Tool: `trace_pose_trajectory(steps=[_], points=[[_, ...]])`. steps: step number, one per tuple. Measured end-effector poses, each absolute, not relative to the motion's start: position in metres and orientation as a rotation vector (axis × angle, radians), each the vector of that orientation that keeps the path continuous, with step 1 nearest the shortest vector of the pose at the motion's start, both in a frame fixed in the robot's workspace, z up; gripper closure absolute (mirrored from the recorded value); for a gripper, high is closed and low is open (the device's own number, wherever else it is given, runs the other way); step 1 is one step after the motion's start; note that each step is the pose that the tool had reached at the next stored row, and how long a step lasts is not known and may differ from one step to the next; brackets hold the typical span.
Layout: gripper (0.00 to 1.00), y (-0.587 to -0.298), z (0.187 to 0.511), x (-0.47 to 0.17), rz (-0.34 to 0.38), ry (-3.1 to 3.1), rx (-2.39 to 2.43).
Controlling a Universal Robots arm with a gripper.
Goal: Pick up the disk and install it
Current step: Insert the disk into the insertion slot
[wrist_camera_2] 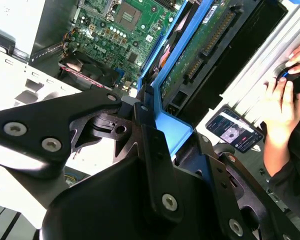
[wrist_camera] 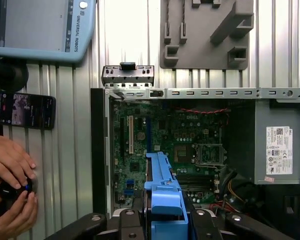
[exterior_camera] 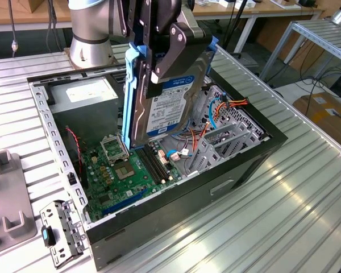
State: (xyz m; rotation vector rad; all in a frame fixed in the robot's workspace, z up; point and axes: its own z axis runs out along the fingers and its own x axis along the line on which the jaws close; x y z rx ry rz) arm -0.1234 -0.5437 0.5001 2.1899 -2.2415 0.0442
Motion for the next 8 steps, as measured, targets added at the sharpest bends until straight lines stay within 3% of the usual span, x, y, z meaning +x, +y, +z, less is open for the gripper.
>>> trace_pose_trajectory(steps=[8], points=[[0.63, -0.5517, 0.5001, -0.1234, 0.044, -2.242, 2.19]])
